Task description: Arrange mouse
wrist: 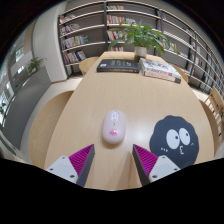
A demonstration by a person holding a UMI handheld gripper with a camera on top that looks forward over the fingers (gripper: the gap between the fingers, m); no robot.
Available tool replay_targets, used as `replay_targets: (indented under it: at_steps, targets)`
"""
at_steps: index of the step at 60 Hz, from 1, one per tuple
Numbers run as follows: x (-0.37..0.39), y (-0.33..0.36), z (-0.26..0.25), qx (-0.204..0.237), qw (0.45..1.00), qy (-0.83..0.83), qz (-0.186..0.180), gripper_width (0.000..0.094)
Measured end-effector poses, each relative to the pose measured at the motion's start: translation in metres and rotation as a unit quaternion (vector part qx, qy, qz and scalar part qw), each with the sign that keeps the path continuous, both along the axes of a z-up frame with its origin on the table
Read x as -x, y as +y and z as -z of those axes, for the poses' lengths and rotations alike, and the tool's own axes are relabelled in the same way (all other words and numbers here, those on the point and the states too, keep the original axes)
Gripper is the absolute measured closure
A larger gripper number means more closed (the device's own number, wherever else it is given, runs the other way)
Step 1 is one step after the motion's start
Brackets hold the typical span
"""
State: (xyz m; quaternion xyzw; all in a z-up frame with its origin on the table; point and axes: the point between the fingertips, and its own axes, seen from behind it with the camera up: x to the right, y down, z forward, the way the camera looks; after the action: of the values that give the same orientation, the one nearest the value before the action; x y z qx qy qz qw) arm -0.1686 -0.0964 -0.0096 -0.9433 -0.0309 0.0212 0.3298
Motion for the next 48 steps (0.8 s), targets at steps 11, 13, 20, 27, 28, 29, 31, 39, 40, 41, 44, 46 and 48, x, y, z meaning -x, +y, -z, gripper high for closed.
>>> replay_targets:
  at_steps: [11, 13, 20, 27, 28, 29, 31, 39, 40, 41, 44, 46, 48]
  targets:
    - [0.012, 0.052, 0.008, 0.001, 1.000, -0.012, -0.004, 0.0181]
    - [0.013, 0.058, 0.009, 0.000, 1.000, -0.009, -0.002, 0.0183]
    - [0.010, 0.075, 0.009, -0.005, 1.000, -0.011, 0.005, 0.0331]
    - [0.005, 0.076, 0.008, -0.012, 1.000, -0.008, 0.022, 0.0534]
    - [0.003, 0.076, 0.008, -0.013, 1.000, -0.008, 0.027, 0.0542]
    - [0.003, 0.076, 0.008, -0.015, 0.999, -0.007, 0.029, 0.0576]
    - [0.004, 0.075, 0.008, -0.014, 1.000, -0.009, 0.025, 0.0599]
    - [0.006, 0.069, 0.008, 0.003, 1.000, -0.004, -0.001, 0.0628]
    - [0.007, 0.067, 0.007, 0.005, 1.000, -0.002, -0.003, 0.0628]
    - [0.007, 0.067, 0.004, 0.006, 1.000, 0.000, -0.006, 0.0629]
    - [0.005, 0.068, -0.011, 0.000, 1.000, 0.000, -0.017, 0.0628]
    - [0.000, 0.074, -0.027, -0.009, 1.000, 0.000, -0.020, 0.0628]
    - [-0.003, 0.077, -0.048, -0.027, 0.999, 0.000, -0.023, 0.0628]
